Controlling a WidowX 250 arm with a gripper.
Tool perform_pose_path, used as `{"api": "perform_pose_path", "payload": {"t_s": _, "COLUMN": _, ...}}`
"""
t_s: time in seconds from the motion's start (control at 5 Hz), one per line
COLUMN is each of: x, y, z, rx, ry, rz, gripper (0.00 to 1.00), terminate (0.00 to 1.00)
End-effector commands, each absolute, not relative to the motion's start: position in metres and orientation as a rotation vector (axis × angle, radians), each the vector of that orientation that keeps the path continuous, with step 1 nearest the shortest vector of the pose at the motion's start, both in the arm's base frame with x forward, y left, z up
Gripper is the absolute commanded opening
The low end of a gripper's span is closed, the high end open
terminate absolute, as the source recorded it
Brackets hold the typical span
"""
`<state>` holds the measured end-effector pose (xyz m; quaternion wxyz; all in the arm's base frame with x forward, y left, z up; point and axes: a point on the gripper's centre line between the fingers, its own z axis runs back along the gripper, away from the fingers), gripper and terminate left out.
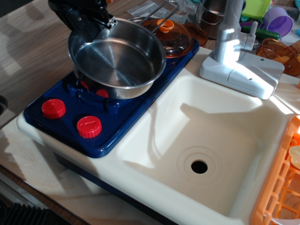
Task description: Put pan on stove from sink
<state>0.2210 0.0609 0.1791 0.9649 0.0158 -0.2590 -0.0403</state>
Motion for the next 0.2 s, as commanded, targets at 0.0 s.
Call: {"api": "perform_pose_path", "payload": {"t_s": 0.0, "x": 0.2338, "y": 0.0722, "z": 0.1769, "rx": -0.079, "ry": -0.656, "rz": -0.096, "gripper": 1.0, "terminate": 1.0}}
